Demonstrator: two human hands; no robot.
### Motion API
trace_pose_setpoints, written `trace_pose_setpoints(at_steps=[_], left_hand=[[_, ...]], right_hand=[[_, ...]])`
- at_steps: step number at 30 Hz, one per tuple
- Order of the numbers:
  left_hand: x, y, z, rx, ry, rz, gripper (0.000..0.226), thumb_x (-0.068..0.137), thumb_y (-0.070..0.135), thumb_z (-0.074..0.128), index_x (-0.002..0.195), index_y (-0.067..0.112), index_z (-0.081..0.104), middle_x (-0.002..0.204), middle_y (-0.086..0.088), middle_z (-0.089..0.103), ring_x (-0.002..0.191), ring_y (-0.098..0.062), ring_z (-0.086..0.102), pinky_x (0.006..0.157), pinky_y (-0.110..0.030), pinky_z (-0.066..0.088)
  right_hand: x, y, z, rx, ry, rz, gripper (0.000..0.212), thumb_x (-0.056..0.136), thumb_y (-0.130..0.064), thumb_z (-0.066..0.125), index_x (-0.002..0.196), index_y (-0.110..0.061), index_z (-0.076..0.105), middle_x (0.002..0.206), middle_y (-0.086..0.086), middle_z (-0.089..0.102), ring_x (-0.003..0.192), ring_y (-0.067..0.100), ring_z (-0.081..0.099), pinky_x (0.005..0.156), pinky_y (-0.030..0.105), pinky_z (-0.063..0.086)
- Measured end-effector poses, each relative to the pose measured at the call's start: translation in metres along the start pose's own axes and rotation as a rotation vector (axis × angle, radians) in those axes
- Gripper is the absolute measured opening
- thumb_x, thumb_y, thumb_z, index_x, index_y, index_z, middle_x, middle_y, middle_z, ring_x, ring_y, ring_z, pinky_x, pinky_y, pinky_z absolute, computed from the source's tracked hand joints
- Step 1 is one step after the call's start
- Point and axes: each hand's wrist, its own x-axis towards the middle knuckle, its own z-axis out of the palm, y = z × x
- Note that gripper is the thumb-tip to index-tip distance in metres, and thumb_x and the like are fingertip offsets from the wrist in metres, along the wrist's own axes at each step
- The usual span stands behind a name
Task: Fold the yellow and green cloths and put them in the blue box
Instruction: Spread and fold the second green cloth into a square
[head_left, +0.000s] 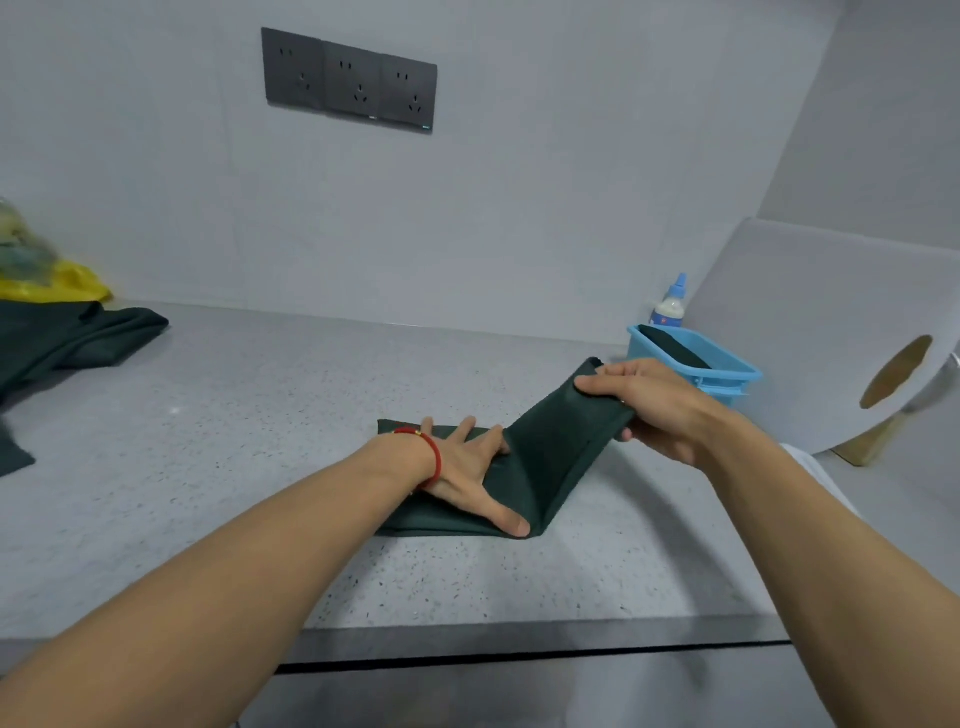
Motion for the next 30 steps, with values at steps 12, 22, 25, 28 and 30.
trace_pose_setpoints(at_steps=[12,22,25,28,30], left_hand=[[-0.087,-0.033,0.056,-0.311,0.852,-0.351,0.032,0.096,0.025,0.047,0.122,0.019,0.066,0.114,0.000,0.057,0.103,-0.016,0.040,0.093,-0.035,0.040],[-0.096,-0.009,0.061,-0.426,0.647,-0.248,0.073,0.088,0.039,0.053,0.152,0.024,0.022,0.128,-0.001,0.051,0.121,-0.024,0.042,0.112,-0.050,0.035],[-0.088,-0.041,0.050,-0.502,0.679,-0.305,0.072,0.091,0.029,0.065,0.154,0.024,0.030,0.142,-0.004,0.047,0.132,-0.026,0.039,0.116,-0.046,0.036],[-0.078,-0.065,0.042,-0.434,0.854,-0.471,0.037,0.096,0.038,0.060,0.128,0.022,0.055,0.121,-0.002,0.063,0.119,-0.024,0.051,0.100,-0.041,0.042],[-0.072,-0.061,0.043,-0.561,0.913,-0.470,0.023,0.097,0.043,0.053,0.111,0.026,0.060,0.096,0.006,0.069,0.103,-0.021,0.059,0.092,-0.040,0.038]], right_hand=[[0.041,-0.036,0.143,-0.749,-0.218,0.015,0.034,0.095,-0.032,0.064,0.070,-0.009,0.066,0.056,0.003,0.070,0.044,0.017,0.063,0.051,0.028,0.058],[0.057,0.023,0.118,-0.957,0.017,-0.072,0.045,0.102,-0.032,0.050,0.146,-0.022,0.050,0.147,0.006,0.054,0.133,0.028,0.051,0.110,0.042,0.041],[0.047,0.042,0.097,-1.045,0.154,-0.033,0.031,0.093,-0.047,0.055,0.113,-0.025,0.063,0.107,0.001,0.070,0.095,0.022,0.063,0.074,0.036,0.045],[0.037,0.048,0.086,-0.941,0.186,0.021,0.051,0.083,-0.069,0.056,0.089,-0.020,0.068,0.077,-0.006,0.067,0.071,0.013,0.061,0.056,0.030,0.040],[0.033,0.051,0.089,-0.897,0.245,-0.014,0.062,0.084,-0.076,0.051,0.079,-0.016,0.066,0.071,-0.006,0.068,0.067,0.014,0.062,0.054,0.030,0.040]])
